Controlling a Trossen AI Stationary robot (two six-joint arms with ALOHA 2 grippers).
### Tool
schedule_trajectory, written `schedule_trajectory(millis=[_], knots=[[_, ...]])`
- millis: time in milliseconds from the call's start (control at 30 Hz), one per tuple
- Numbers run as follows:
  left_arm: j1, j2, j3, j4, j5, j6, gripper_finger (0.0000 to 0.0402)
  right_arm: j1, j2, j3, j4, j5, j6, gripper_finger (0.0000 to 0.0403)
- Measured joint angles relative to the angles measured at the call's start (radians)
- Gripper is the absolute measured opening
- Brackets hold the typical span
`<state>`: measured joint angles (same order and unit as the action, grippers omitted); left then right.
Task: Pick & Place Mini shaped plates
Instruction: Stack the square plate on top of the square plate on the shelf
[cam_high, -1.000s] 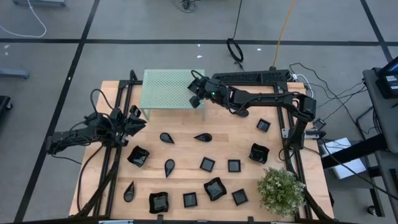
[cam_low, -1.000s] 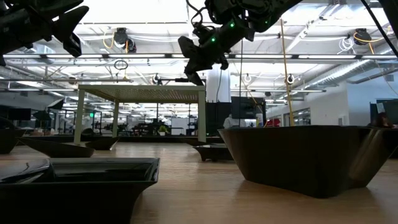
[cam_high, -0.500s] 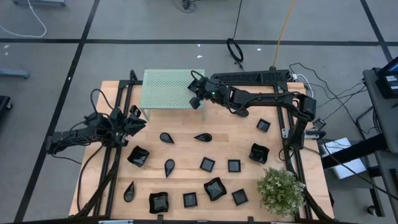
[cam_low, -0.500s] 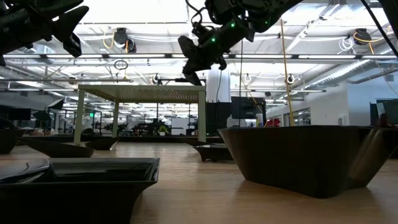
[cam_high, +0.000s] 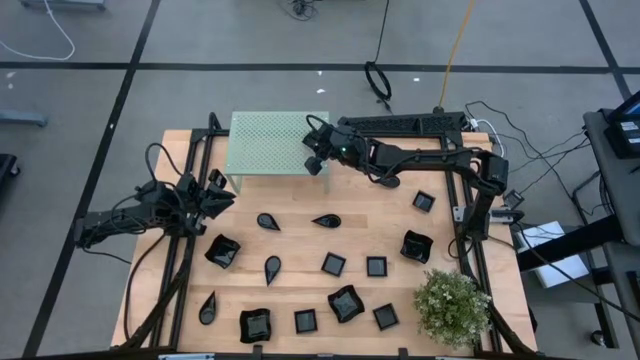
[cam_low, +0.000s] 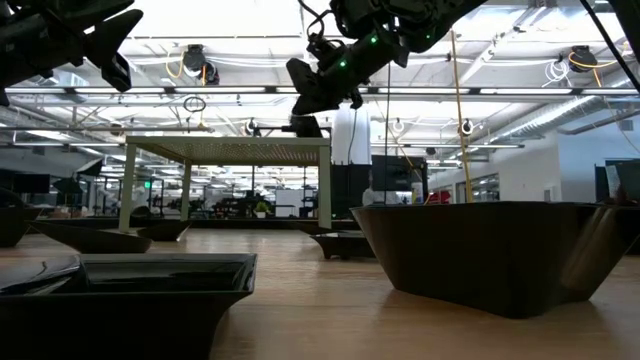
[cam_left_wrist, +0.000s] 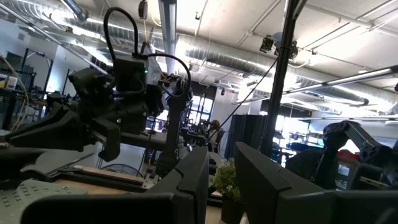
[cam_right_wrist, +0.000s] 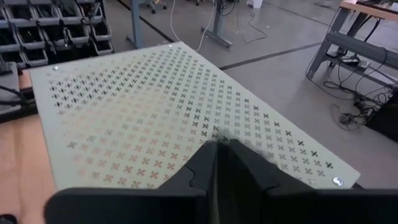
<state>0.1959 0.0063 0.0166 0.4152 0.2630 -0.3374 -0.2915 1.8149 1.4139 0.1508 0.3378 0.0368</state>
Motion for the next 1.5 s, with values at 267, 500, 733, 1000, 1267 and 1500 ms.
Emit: schedule_trajectory(millis=[267, 500, 733, 1000, 1267, 1500], knots=[[0.000, 0.000, 0.000, 0.000, 0.000, 0.000, 0.0081, -0.002, 0.000, 0.000, 0.057, -0.002, -0.001, 0.0092], [0.000, 0.000, 0.000, 0.000, 0.000, 0.000, 0.0081, -0.001, -0.010, 0.000, 0.069, -0.019, 0.010, 0.0092], [0.000, 0.000, 0.000, 0.000, 0.000, 0.000, 0.0081, -0.001, -0.010, 0.000, 0.010, -0.193, -0.116, 0.0102], [0.000, 0.000, 0.000, 0.000, 0.000, 0.000, 0.0081, -0.034, -0.010, 0.000, -0.026, -0.211, -0.182, 0.0157], [0.000, 0.000, 0.000, 0.000, 0.000, 0.000, 0.0081, -0.043, 0.016, 0.000, -0.075, -0.216, -0.195, 0.0187], [0.000, 0.000, 0.000, 0.000, 0.000, 0.000, 0.0081, -0.057, 0.017, 0.000, -0.069, -0.205, -0.225, 0.0174]])
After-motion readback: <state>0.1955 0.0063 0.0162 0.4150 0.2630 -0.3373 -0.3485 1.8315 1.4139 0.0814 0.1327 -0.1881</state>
